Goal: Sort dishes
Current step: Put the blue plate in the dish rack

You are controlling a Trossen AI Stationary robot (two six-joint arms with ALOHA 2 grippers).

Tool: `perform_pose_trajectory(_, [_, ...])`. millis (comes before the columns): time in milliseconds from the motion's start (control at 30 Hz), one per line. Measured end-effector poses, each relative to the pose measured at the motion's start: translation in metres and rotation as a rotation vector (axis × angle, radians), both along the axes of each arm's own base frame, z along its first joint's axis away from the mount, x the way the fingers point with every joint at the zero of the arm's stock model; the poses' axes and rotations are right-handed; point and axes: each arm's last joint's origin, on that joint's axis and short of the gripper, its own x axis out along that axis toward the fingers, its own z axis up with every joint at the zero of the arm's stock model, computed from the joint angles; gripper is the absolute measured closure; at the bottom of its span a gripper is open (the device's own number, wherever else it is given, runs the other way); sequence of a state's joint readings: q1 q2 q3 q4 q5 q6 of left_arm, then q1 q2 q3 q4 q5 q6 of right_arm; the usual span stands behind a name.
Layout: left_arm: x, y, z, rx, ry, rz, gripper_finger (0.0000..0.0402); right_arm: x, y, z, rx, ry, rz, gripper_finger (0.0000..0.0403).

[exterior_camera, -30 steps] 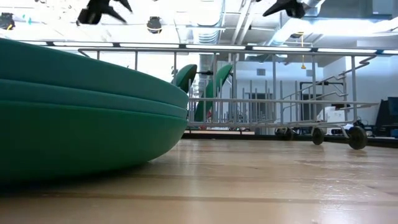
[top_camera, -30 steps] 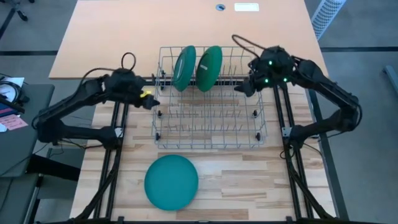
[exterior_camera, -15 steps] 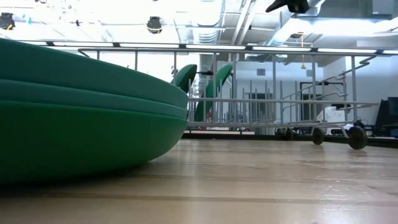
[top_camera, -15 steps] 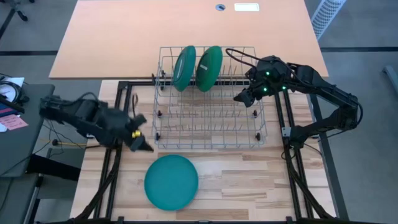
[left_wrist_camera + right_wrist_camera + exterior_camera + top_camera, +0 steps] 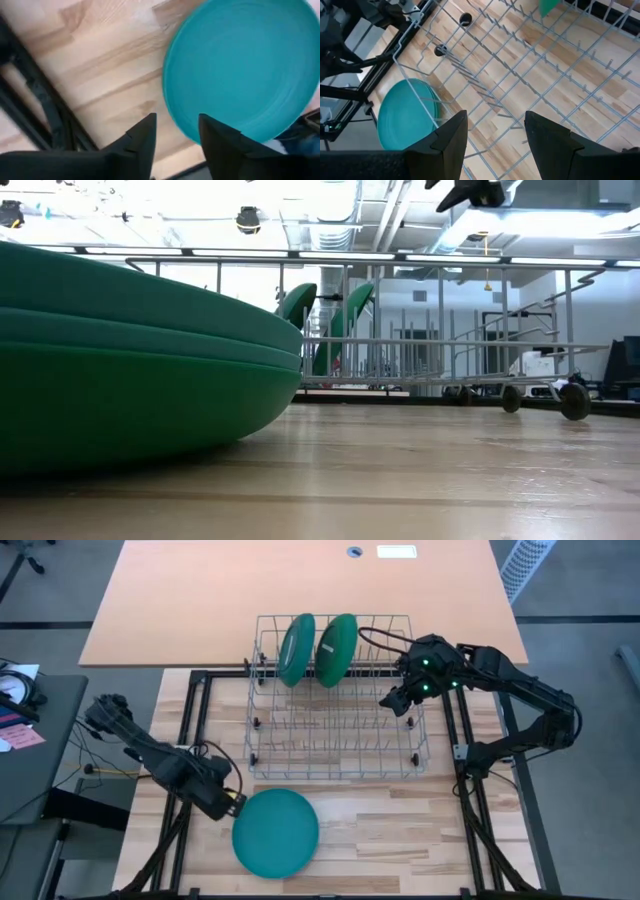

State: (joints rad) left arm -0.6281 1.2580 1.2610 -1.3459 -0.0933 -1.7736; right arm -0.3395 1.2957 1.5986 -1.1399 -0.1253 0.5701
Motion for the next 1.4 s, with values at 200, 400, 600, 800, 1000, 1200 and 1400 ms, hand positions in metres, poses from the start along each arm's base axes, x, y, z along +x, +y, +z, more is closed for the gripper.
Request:
perform_pose_trajectory(200, [0.019, -0.014, -0.018, 0.022, -0.051, -0.095, 0.0179, 0.000, 0.004, 0.000, 0.009, 0.010, 0.013, 0.0201])
perform_pose_trajectory(400, [0.028, -0.021, -0.063, -0.022, -0.039, -0.014, 0.0146, -0.004, 0.021, -0.001, 0.052, 0.042, 0.047, 0.0201])
perform_pose_trajectory(600, [0.026, -0.020, -0.098, -0.040, -0.018, 0.055, 0.0146, -0.005, 0.034, -0.001, 0.079, 0.060, 0.079, 0.0201])
perform_pose_trajectory(800, [0.018, -0.014, -0.119, -0.012, 0.031, 0.101, 0.0146, -0.005, 0.035, -0.001, 0.077, 0.059, 0.088, 0.0201])
perform_pose_trajectory(1000, [0.015, -0.011, -0.126, 0.016, 0.036, 0.096, 0.0162, -0.005, 0.035, -0.001, 0.074, 0.058, 0.089, 0.0201])
perform_pose_trajectory(1200, [0.015, -0.011, -0.129, 0.042, 0.044, 0.047, 0.0233, -0.005, 0.034, -0.001, 0.049, 0.063, 0.071, 0.0201])
perform_pose_trajectory(1400, [0.018, -0.014, -0.136, 0.057, 0.060, 0.009, 0.0293, -0.005, 0.031, -0.001, 0.042, 0.062, 0.059, 0.0201])
